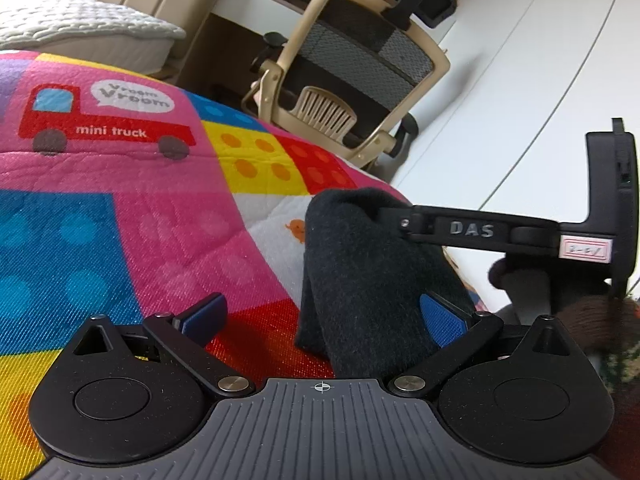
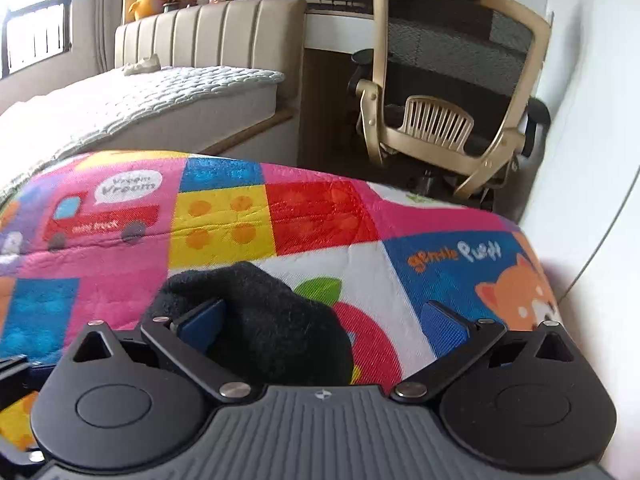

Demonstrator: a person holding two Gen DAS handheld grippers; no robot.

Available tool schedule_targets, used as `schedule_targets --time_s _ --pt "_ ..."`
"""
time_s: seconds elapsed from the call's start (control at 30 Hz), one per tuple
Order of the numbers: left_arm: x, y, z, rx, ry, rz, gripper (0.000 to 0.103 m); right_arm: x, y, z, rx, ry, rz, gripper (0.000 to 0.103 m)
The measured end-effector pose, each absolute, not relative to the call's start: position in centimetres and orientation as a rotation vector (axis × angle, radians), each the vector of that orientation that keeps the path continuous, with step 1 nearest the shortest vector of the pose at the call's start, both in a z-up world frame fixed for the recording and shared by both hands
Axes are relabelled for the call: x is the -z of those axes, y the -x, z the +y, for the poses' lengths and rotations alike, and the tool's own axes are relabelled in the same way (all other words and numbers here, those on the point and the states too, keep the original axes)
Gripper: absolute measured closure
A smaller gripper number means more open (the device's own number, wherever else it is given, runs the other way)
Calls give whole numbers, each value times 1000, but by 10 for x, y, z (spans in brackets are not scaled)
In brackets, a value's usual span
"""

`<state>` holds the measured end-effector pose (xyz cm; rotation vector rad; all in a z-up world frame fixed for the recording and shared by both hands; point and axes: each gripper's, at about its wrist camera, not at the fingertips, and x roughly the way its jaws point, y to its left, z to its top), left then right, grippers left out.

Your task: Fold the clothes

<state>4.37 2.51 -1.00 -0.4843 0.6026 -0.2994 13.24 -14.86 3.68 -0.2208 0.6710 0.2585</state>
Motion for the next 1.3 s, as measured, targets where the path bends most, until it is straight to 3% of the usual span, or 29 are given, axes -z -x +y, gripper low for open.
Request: schedule_targets --time_s 0.33,0.9,1.3 --pt "-8 -41 32 223 498 562 0 -33 -134 -156 -274 174 685 0" --pt "7 -43 30 209 465 592 0 -40 -119 -162 -290 141 645 0" --pt "9 -44 31 216 477 593 0 -52 -70 -200 -383 -2 698 0"
